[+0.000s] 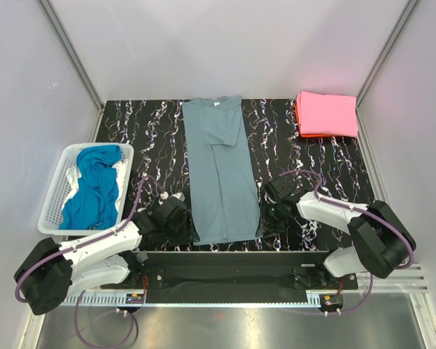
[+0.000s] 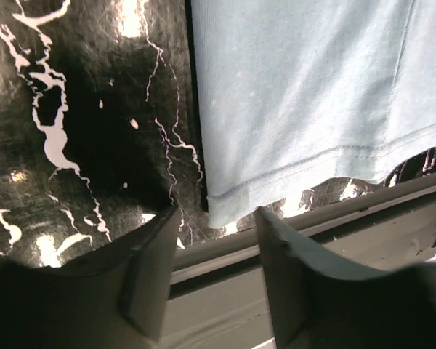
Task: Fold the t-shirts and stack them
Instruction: Fold the tshirt
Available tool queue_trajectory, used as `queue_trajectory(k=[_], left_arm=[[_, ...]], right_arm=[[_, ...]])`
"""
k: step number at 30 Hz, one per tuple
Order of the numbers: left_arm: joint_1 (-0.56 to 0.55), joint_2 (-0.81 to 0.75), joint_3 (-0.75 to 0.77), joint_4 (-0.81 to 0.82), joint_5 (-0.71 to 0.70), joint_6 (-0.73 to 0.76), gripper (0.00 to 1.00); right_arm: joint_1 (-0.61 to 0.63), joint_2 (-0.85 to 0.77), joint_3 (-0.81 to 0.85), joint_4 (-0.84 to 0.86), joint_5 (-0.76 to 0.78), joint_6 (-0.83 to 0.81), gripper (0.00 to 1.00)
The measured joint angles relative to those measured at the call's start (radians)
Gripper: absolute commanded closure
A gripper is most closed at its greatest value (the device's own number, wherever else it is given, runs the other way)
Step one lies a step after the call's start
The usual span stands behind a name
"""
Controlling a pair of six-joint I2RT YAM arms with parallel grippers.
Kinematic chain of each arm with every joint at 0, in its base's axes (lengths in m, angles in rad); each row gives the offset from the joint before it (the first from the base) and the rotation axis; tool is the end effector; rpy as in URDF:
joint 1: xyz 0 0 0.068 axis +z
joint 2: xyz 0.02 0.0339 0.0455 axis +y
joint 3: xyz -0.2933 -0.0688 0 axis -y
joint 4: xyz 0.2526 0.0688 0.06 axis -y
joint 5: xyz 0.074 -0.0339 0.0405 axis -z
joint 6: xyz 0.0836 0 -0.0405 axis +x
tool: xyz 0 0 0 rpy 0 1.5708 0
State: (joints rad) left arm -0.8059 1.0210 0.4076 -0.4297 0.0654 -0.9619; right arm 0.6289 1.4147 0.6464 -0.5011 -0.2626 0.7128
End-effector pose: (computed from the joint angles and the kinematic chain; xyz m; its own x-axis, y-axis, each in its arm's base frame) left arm 0.1256 -0.1388 0.1312 -0.9514 -0.1908 -0.2417 -0.0659 0.8929 -0.4453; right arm 0.1843 0.1609 0.1231 -0.9965 0.0561 -0.0625 0.0281 0.9239 0.3817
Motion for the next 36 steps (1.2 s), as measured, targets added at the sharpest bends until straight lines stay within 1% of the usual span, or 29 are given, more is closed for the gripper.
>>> queue_trajectory(k=[1, 2, 4, 5, 7, 8, 9, 10, 11, 12, 13, 14, 15, 16, 17, 19, 22, 25, 28, 30, 32, 34, 36], left_arm=[[0.0, 0.003, 0.0, 0.003, -0.002, -0.002, 0.57], [0.0, 0.008, -0.002, 0.005, -0.003, -0.004, 0.68], [0.001, 0.015, -0.003, 0.002, -0.014, -0.006, 0.78], [0.001, 0.019, -0.003, -0.002, -0.016, -0.005, 0.89], [0.001, 0.024, -0.003, -0.01, -0.022, -0.006, 0.99], [0.001, 0.024, -0.003, -0.013, -0.025, -0.008, 1.0], [0.001, 0.022, -0.002, -0.015, -0.029, -0.006, 1.0], [0.001, 0.02, -0.002, -0.018, -0.033, -0.006, 1.0], [0.001, 0.017, -0.001, -0.023, -0.037, -0.006, 1.0], [0.001, 0.012, 0.0, -0.032, -0.044, -0.007, 1.0], [0.001, 0.007, 0.001, -0.042, -0.05, -0.006, 1.0], [0.001, 0.0, 0.002, -0.056, -0.058, -0.006, 0.98], [0.001, -0.004, 0.004, -0.071, -0.064, -0.005, 0.81], [0.001, -0.008, 0.006, -0.084, -0.07, 0.0, 0.68], [0.001, -0.011, 0.008, -0.1, -0.075, 0.006, 0.62], [0.002, -0.019, 0.022, -0.114, -0.081, 0.006, 0.54], [0.002, -0.02, 0.024, -0.119, -0.08, 0.01, 0.45], [0.002, -0.019, 0.025, -0.107, -0.073, 0.011, 0.44], [0.003, -0.005, 0.024, -0.08, -0.062, 0.011, 0.44], [0.003, 0.007, 0.023, -0.048, -0.05, 0.01, 0.46], [0.003, 0.017, 0.017, -0.013, -0.037, 0.007, 0.47], [0.003, 0.024, 0.012, 0.014, -0.027, 0.006, 0.48], [0.003, 0.035, 0.011, 0.035, -0.019, 0.005, 0.5]], right_arm=[[0.0, -0.005, -0.006, 0.004, 0.0, 0.001, 0.75], [0.0, -0.009, -0.01, 0.008, 0.001, 0.002, 0.78], [0.0, -0.017, -0.019, 0.011, 0.008, 0.003, 0.82], [0.0, -0.02, -0.021, 0.01, 0.011, 0.003, 0.9], [0.0, -0.024, -0.025, 0.01, 0.014, 0.006, 0.96], [0.0, -0.027, -0.026, 0.011, 0.014, 0.01, 0.96], [0.0, -0.029, -0.028, 0.012, 0.014, 0.011, 0.93], [0.0, -0.032, -0.032, 0.015, 0.011, 0.014, 0.86], [0.0, -0.034, -0.035, 0.02, 0.008, 0.016, 0.75], [0.0, -0.036, -0.04, 0.026, 0.005, 0.019, 0.62], [0.0, -0.039, -0.041, 0.029, -0.002, 0.026, 0.6], [0.0, -0.042, -0.041, 0.03, -0.01, 0.025, 0.57], [0.002, -0.048, -0.041, 0.025, -0.01, 0.029, 0.55], [0.003, -0.051, -0.041, 0.019, -0.009, 0.031, 0.54], [0.003, -0.057, -0.04, 0.007, -0.003, 0.034, 0.53], [0.003, -0.069, -0.037, -0.027, 0.019, 0.038, 0.51], [0.003, -0.09, -0.031, -0.079, 0.065, 0.044, 0.51], [0.003, -0.097, -0.02, -0.106, 0.091, 0.045, 0.53], [0.003, -0.093, -0.018, -0.105, 0.094, 0.043, 0.57], [0.003, -0.08, -0.018, -0.101, 0.094, 0.042, 0.61], [0.003, -0.071, -0.018, -0.097, 0.093, 0.039, 0.64], [0.003, -0.071, -0.018, -0.094, 0.091, 0.037, 0.61], [0.003, -0.071, -0.018, -0.095, 0.088, 0.035, 0.55]])
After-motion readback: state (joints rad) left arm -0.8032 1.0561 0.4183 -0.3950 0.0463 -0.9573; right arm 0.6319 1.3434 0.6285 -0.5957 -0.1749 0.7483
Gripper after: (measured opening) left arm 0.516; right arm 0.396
